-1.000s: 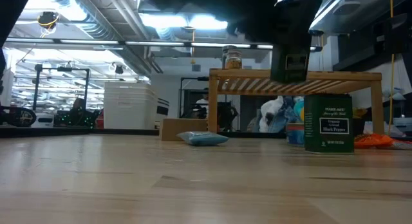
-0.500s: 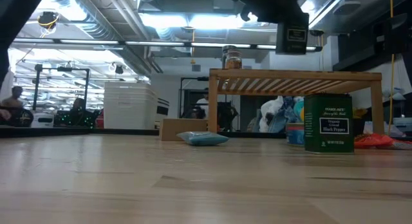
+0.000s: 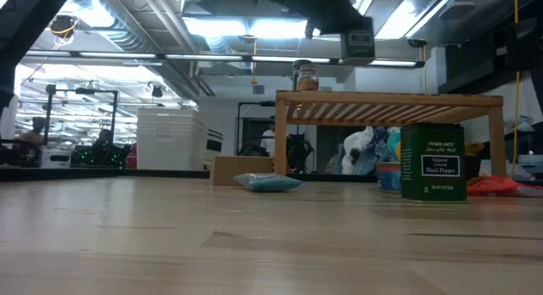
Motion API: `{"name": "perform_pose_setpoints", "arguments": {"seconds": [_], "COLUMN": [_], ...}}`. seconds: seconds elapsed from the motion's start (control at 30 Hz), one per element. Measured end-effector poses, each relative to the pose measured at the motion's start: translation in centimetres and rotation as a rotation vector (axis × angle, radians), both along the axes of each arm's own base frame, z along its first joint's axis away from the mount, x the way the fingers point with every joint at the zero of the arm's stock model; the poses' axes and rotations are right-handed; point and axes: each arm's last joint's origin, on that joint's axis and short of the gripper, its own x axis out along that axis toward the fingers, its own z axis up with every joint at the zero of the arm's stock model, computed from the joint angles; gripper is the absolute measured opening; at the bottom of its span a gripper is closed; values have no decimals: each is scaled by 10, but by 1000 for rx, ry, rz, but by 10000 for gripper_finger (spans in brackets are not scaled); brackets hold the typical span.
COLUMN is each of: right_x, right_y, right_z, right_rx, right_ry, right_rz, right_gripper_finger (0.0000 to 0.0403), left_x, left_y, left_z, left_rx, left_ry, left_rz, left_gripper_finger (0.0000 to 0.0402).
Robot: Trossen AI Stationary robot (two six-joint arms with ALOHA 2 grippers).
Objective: Shelf spices
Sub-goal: Put the left black seasoning can on the shelf, then put the green seasoning bottle on the shelf
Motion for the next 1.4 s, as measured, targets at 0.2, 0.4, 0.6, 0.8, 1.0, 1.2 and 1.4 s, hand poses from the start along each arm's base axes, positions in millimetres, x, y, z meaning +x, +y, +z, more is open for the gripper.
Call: {"name": "perform_pose_setpoints", "arguments": {"seconds": [0.2, 0.4, 0.6, 0.8, 1.0, 1.2, 1.4], "right_x": [0, 0, 0, 0, 0, 0, 0], "right_y": [0, 0, 0, 0, 0, 0, 0], "right_z": [0, 0, 0, 0, 0, 0, 0], "right_rx": [-1, -1, -1, -1, -1, -1, -1], "right_ry": [1, 2, 2, 2, 2, 2, 2], "right_rz": [0, 0, 0, 0, 0, -1, 0], "right_gripper_finger": [344, 344, 344, 344, 344, 344, 344], "left_x": [-14, -14, -4, 2, 4, 3, 3], "left_y": [45, 66, 70, 66, 63, 63, 63], "left_z": [-2, -17, -31, -33, -35, -36, -36], "left_rx": [-73, -103, -88, -72, -79, -78, -65], "left_ry": [-19, -1, -8, -30, -19, -10, -2], "left_rz": [-42, -47, -52, -57, -51, -43, -48], "left_gripper_finger": [115, 115, 115, 145, 167, 140, 119]}}
